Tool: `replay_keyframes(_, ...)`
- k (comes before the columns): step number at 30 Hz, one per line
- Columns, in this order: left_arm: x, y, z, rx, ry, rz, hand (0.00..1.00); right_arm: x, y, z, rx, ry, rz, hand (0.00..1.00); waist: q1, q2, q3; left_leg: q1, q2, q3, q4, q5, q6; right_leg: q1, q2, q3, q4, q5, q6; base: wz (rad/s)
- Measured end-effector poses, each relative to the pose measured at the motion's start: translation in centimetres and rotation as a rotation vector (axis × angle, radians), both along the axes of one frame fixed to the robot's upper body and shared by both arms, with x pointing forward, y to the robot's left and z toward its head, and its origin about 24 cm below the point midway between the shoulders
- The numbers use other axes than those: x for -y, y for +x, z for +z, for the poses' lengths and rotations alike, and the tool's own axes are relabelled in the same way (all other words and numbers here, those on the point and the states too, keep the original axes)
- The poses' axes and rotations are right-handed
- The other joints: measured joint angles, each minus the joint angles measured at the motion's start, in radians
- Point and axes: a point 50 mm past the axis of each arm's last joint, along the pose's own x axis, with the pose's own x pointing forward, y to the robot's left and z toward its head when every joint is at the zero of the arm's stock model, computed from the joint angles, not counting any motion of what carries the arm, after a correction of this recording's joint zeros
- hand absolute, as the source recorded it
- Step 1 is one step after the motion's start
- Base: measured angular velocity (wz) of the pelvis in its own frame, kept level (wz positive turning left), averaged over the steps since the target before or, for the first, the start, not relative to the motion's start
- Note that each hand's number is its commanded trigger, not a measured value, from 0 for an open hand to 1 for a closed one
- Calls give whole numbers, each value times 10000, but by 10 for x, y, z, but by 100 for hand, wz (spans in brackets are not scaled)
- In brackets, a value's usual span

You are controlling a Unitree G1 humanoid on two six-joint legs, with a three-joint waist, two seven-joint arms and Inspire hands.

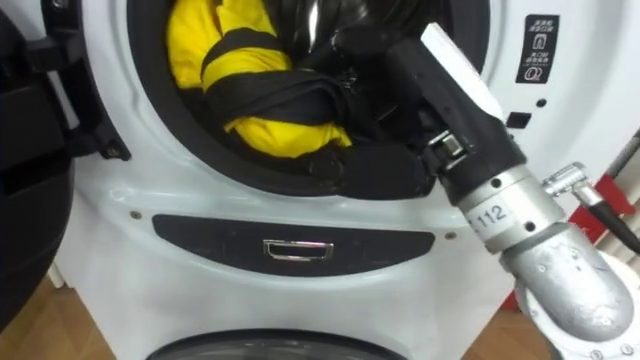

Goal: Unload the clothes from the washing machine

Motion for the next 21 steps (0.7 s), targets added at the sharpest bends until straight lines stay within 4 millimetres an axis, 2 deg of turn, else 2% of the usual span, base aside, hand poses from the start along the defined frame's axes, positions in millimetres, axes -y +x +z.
replay_keyframes(5,-1,0,0,145,-96,-179,0,2,-5,-12,-720,136,603,100,-75,-38,43,0,-22,9,-8,-12,28,-21,40,-5,-6,-12,21,0)
replay_keyframes(8,-1,1,0,162,-252,-229,0,3,-9,-14,-912,301,1169,100,-265,-85,82,-12,-2,-28,-47,-16,29,-40,56,-86,-6,-14,23,4)
replay_keyframes(12,0,2,0,274,-358,-257,0,10,-15,-15,-1162,973,1867,100,-332,-102,77,24,20,11,-71,-28,34,-42,67,-30,5,-13,23,0)
replay_keyframes(15,-3,5,1,358,-342,-323,0,12,-19,-19,-1484,1366,2242,100,-330,-74,83,27,63,205,-61,-75,49,-65,80,76,4,-13,23,-9)
replay_keyframes(20,-7,10,2,478,-370,-423,0,15,-26,-30,-1961,1737,2518,100,-377,80,28,31,97,551,-42,-109,42,-183,69,257,32,-6,27,-21)
replay_keyframes(21,-7,11,2,509,-410,-452,0,17,-27,-32,-2072,1751,2427,100,-510,136,32,35,95,585,-42,-109,43,-194,67,282,39,-6,27,-12)
